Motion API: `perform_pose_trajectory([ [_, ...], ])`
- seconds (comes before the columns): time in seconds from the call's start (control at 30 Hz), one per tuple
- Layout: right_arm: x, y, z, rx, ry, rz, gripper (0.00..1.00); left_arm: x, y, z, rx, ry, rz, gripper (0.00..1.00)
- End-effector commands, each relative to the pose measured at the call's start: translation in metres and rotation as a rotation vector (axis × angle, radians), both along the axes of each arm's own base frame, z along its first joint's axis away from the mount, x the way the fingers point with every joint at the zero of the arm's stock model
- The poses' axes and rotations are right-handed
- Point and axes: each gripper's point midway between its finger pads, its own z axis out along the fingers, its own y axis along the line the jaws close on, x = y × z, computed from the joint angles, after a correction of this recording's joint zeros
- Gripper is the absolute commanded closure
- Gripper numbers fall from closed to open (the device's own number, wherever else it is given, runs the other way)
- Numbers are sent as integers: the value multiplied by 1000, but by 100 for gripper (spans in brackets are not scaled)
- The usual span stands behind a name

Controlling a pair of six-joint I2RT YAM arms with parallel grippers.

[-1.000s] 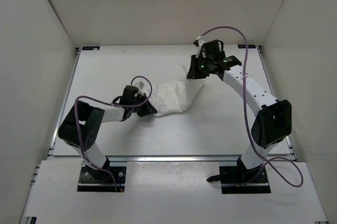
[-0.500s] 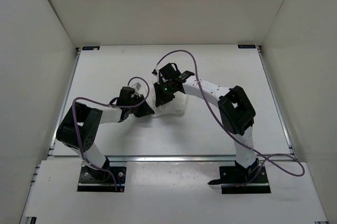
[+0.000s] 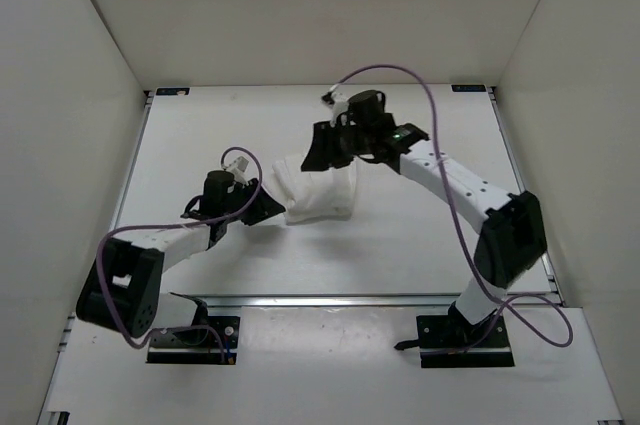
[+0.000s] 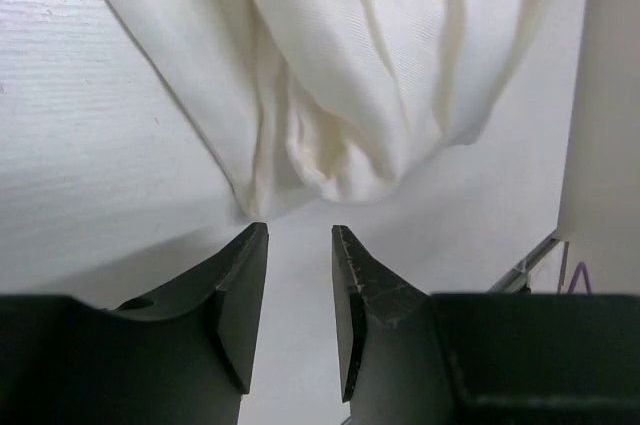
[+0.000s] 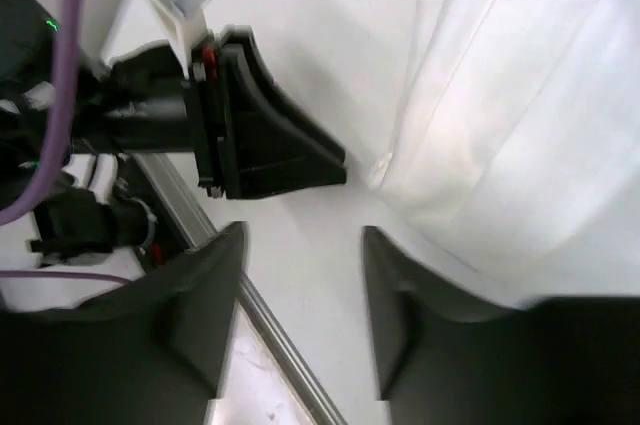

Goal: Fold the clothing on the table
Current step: Fold the skirt

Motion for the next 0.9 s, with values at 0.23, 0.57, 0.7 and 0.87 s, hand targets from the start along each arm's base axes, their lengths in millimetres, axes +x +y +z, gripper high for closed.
perform_pose_trajectory([
  [0.23, 43, -44, 3, 265, 88, -40, 100, -44, 30, 44, 5, -120, 24, 56],
  [0.57, 48, 9, -102, 283, 337, -112, 100, -74, 53, 54, -8, -165, 102, 59],
  [0.7, 52, 9, -149, 150, 388, -214, 100, -80, 49, 54, -49, -139, 87, 64],
  [0.87, 70, 12, -125, 108, 362, -176, 99, -82, 50, 63, -15, -150, 58, 52],
])
